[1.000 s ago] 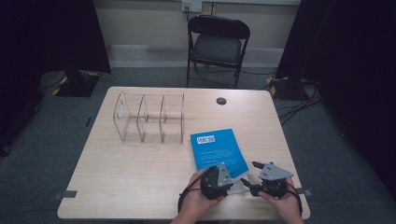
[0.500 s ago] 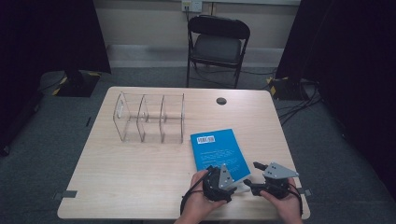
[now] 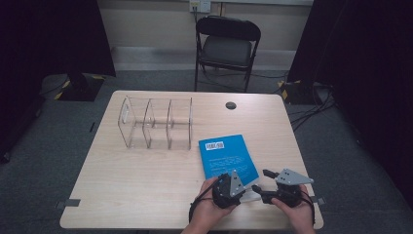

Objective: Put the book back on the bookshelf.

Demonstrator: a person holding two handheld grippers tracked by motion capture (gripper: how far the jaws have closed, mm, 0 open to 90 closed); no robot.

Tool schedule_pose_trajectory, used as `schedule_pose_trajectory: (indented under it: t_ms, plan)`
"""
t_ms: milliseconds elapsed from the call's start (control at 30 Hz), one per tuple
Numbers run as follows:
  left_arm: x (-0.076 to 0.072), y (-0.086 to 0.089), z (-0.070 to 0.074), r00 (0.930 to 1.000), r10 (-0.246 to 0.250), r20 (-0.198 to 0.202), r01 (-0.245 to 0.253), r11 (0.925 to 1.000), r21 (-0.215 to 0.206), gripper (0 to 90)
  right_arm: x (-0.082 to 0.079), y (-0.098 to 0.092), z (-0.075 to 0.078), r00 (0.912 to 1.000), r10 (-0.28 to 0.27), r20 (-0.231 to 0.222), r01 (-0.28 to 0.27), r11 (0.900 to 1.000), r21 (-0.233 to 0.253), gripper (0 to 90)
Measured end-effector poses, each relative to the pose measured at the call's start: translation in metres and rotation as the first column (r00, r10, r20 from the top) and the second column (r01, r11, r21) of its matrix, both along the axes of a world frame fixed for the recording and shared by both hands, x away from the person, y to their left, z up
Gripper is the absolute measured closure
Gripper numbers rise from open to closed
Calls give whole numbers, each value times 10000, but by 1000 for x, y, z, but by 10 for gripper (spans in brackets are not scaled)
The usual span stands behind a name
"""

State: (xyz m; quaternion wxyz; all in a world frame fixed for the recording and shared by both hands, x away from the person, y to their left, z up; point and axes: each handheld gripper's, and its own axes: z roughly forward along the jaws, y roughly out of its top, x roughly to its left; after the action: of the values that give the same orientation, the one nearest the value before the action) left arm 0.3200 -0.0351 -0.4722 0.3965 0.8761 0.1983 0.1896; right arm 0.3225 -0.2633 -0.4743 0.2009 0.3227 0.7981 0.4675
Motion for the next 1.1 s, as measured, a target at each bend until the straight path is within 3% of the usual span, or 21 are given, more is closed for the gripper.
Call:
schedule_pose_trajectory:
  t_ms: [67,233,300,467,633,800,1000,1100]
  plan:
    - [0,1,2,9996,138,-233,-141,9998,-145,540,1,1,1,10000,-5,99,4,10000,78,282]
    - [-3,-2,6,9986,438,-286,-437,9990,36,625,1,0,1,9997,227,129,-232,9988,433,279]
    - [-3,-2,8,9983,499,-316,-492,9986,199,644,0,-3,0,9994,313,159,-307,9989,-346,243]
    - [-3,0,15,9963,695,-506,-675,9969,399,681,-3,-10,-15,9970,726,-262,-753,9895,-1235,229]
    - [0,2,24,9934,814,-814,-779,9960,446,711,-3,-18,-19,9935,946,-641,-1002,9908,-908,209]
    - [6,8,40,9857,999,-1357,-971,9949,274,722,-5,-25,-19,9914,939,-911,-998,9931,-623,199]
    - [10,11,46,9805,1024,-1676,-1006,9947,192,725,-9,-22,-21,9861,1263,-1080,-1382,9841,-1118,201]
    - [13,12,51,9776,1057,-1820,-1037,9944,204,728,-9,-12,-24,9830,1424,-1161,-1596,9749,-1554,200]
